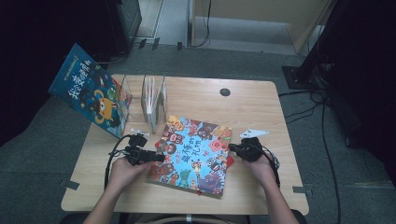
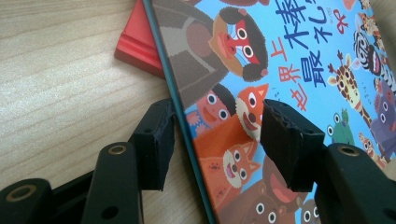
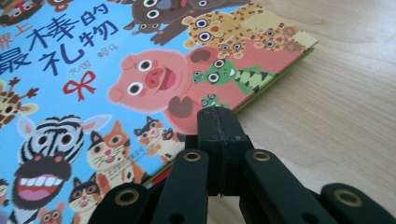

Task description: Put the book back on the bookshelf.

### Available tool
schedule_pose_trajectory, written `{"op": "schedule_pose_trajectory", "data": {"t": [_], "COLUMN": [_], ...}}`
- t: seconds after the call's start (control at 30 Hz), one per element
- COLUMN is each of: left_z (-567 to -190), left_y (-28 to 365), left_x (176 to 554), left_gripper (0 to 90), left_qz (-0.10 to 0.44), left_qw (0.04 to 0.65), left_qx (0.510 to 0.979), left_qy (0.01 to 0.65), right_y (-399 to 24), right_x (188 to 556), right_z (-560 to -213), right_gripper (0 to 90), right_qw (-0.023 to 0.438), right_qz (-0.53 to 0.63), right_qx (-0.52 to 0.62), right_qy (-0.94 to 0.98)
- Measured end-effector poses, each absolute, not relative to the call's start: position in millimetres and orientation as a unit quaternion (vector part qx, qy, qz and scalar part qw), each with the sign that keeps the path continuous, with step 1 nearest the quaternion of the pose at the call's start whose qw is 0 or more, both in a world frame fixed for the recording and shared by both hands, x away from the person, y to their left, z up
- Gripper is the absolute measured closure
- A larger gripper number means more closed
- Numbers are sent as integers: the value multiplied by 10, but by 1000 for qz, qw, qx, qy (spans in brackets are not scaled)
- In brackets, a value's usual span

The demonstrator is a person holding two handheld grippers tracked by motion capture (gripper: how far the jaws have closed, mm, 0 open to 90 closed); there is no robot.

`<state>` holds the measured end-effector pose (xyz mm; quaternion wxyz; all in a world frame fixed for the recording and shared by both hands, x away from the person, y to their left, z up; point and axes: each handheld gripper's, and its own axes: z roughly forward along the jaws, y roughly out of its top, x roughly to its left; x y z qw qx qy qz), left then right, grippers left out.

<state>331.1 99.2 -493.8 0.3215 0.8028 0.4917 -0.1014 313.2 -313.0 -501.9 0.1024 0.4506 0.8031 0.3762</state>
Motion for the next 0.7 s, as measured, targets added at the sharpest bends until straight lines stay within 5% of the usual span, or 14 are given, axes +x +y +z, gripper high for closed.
{"op": "schedule_pose_trajectory", "data": {"t": [0.7], "left_z": [-4929], "left_y": [951], "left_x": [3375], "left_gripper": [450], "left_qz": [-106], "left_qw": [316], "left_qx": [796], "left_qy": [506], "right_y": [-3087], "right_x": [2945], "right_z": [-5009], "right_gripper": [900], "right_qw": [92], "right_qz": [377], "right_qx": [440], "right_qy": [809]}}
